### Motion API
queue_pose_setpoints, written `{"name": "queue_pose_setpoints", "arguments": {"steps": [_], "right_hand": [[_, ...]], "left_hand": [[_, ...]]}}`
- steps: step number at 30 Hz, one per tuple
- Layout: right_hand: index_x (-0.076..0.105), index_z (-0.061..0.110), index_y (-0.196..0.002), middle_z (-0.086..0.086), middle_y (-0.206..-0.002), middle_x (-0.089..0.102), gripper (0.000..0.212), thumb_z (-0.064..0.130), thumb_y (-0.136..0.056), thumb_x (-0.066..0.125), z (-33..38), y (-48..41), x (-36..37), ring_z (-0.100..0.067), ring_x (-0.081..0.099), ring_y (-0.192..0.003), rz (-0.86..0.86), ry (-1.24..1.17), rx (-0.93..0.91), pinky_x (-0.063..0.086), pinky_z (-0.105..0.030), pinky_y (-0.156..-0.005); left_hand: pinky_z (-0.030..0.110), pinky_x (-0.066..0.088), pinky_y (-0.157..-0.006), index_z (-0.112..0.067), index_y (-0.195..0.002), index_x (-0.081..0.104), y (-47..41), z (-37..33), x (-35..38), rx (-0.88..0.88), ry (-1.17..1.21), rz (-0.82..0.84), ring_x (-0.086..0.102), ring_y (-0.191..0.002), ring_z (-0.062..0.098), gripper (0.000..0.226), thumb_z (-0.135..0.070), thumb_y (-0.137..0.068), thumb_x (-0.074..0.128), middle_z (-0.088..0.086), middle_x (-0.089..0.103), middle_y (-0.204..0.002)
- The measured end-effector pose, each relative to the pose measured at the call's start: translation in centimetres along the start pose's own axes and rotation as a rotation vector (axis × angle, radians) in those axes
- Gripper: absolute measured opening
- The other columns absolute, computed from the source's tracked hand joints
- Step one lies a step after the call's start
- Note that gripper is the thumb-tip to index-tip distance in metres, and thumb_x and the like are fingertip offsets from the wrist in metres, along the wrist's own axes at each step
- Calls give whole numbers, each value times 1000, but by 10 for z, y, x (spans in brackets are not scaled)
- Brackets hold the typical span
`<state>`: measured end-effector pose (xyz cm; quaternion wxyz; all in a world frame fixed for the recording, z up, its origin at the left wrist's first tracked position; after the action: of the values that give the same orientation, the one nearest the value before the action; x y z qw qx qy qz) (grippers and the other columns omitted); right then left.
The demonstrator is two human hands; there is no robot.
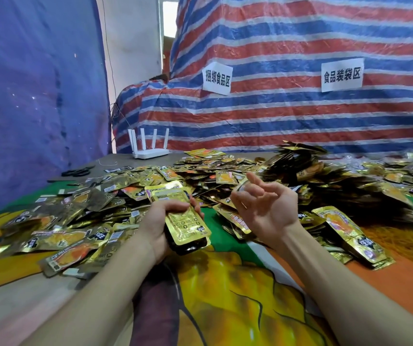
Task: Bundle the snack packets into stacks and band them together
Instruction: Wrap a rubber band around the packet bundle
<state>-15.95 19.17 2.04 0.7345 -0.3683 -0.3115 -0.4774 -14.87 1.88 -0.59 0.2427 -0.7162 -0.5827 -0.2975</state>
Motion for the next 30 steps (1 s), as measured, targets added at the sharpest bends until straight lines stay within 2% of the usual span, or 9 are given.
{"name": "queue_pose_setpoints", "arguments": {"steps": [4, 7, 10, 16, 19, 22, 24, 27, 30], "right_hand": [[68, 27, -127, -9, -86, 77, 48, -3, -95, 48, -4, -2, 2, -11, 52, -45, -27, 469, -21, 52, -23, -44], [55, 40, -141, -14, -112, 75, 60, 7, -93, 69, -15, 0, 1, -28, 75, -71, 7, 846, -30, 57, -32, -48], [48, 44, -146, -9, -121, 65, 77, 22, -81, 84, -31, 4, 1, -26, 76, -89, 37, 1096, -1, 61, -40, -57], [58, 49, -133, 4, -118, 62, 85, 27, -59, 93, -70, 11, 20, -20, 72, -97, 112, 1133, 20, 64, -48, -75], [56, 34, -140, 16, -124, 63, 85, 11, -67, 93, -71, 12, 27, 1, 67, -105, 153, 1171, -134, 58, -22, -83], [60, 27, -135, 14, -125, 64, 78, 2, -67, 90, -59, 14, 29, 13, 60, -106, 120, 1191, -260, 47, -5, -81], [63, 24, -129, 9, -122, 67, 74, -7, -66, 86, -52, 13, 25, 6, 65, -102, 102, 1136, -299, 51, -12, -78], [65, 19, -126, 0, -120, 69, 71, -5, -60, 77, -51, 10, 27, -10, 70, -102, 122, 1027, -274, 57, -24, -74], [73, 10, -120, -13, -127, 69, 53, 13, -70, 55, -59, 2, 26, -28, 70, -108, 166, 559, 38, 60, -40, -81]], "left_hand": [[39, 53, -77, -1, -98, 60, -1, 4, -2, -6, -66, -45, 62, -75, 25, 27, 3, -73, 51, 9, 64, -80], [40, 52, -75, 0, -100, 70, -1, 3, -8, -3, -172, -151, 66, -73, 25, 25, -2, -84, 51, 11, 67, -81], [43, 52, -75, -4, -104, 70, -3, -7, -17, 102, -159, -295, 65, -78, 29, 23, -7, -91, 52, 11, 68, -87], [61, 59, -76, -1, -100, 70, 6, -18, -18, 292, -123, -486, 73, -78, 41, 23, -13, -81, 77, 24, 74, -97], [48, 62, -75, -5, -94, 77, 5, -8, -13, 243, -174, -429, 75, -83, 37, 21, -22, -81, 79, 18, 76, -94], [46, 57, -88, -3, -118, 70, 1, 0, -3, 162, -127, -283, 70, -105, 38, 36, -25, -90, 70, 19, 71, -117], [43, 59, -83, -2, -122, 67, -1, 2, 2, 144, -114, -215, 72, -100, 36, 35, -23, -95, 63, 20, 72, -116], [40, 61, -74, -4, -102, 73, -3, 0, 5, 150, -95, -126, 75, -82, 31, 24, -21, -96, 57, 17, 75, -98], [46, 56, -87, -11, -97, 82, -5, -3, 2, 147, -80, -83, 75, -88, 31, 31, -23, -93, 54, 15, 75, -108]]}}
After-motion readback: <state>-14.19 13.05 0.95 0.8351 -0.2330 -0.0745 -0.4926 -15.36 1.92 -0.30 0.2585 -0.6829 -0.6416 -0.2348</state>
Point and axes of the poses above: each hand's wrist, its own y-axis away from the middle knuckle, its own x-axis out of the palm, z = x × y, the point moved 6 cm from there along -y, towards the middle knuckle
